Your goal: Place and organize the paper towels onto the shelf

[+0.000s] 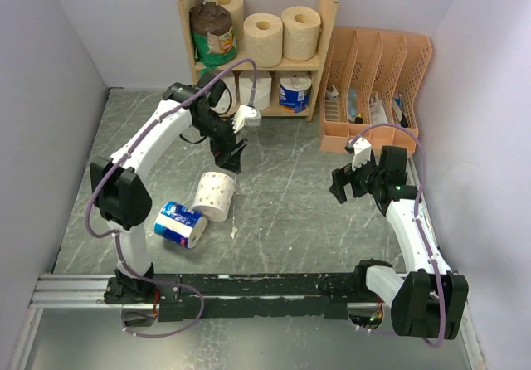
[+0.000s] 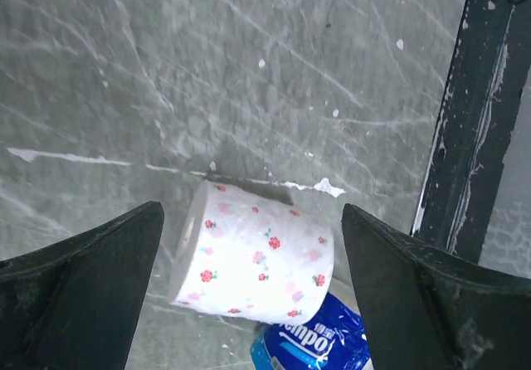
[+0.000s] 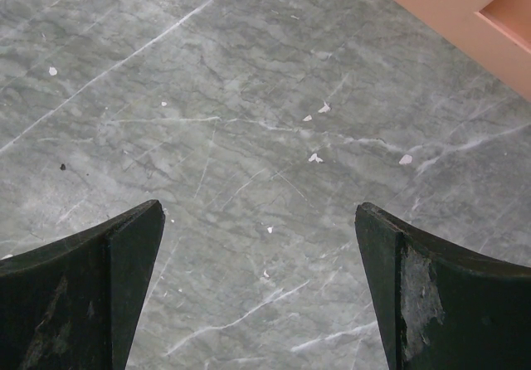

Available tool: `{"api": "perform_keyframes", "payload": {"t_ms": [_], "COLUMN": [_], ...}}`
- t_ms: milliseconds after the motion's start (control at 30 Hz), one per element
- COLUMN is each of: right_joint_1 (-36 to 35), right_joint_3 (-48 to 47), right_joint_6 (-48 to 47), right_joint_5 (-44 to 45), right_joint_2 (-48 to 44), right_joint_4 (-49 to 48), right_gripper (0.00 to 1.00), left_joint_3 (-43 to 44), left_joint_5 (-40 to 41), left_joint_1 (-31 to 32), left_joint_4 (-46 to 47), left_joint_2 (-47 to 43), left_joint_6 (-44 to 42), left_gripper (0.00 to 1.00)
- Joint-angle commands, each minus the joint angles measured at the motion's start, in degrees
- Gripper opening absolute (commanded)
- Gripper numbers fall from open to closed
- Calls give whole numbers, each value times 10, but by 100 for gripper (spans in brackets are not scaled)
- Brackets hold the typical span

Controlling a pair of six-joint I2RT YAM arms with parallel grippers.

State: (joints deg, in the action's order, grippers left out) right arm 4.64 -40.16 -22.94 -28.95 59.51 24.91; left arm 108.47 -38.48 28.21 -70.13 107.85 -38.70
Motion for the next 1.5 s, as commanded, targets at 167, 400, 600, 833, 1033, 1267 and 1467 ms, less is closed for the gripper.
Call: {"api": "perform_keyframes", "payload": {"t_ms": [167, 400, 600, 833, 1033, 1267, 1467], "right_joint_1": [1, 1, 2, 1, 1, 1, 1], "right_joint_3": [-5, 1, 2, 4, 3, 3, 4], "right_joint_6": [-9, -15, -17, -19, -19, -20, -20], "right_joint_5": [-2, 0, -1, -1, -1, 0, 1], "right_joint_2": [-9, -8, -7, -5, -4, -3, -1], "right_joint_4": [-1, -2, -1, -1, -2, -2, -2], "right_gripper": [100, 100, 100, 100, 100, 100, 100], "left_joint_3": [26, 13, 5, -36, -48, -66, -75], "left_joint_5": [-23, 15, 3, 22, 9, 9, 15], "left_joint_1": [-54, -66, -83, -83, -82, -75, -67], "left_joint_4": [-99, -90, -107, -89, -104, -107, -108], "left_joint_2": [83, 111, 131, 126, 130, 133, 130], "left_joint_6": [-106, -127, -146, -146, -158, -160, -154], "left_gripper": [97, 96, 93, 91, 84, 45, 7]}}
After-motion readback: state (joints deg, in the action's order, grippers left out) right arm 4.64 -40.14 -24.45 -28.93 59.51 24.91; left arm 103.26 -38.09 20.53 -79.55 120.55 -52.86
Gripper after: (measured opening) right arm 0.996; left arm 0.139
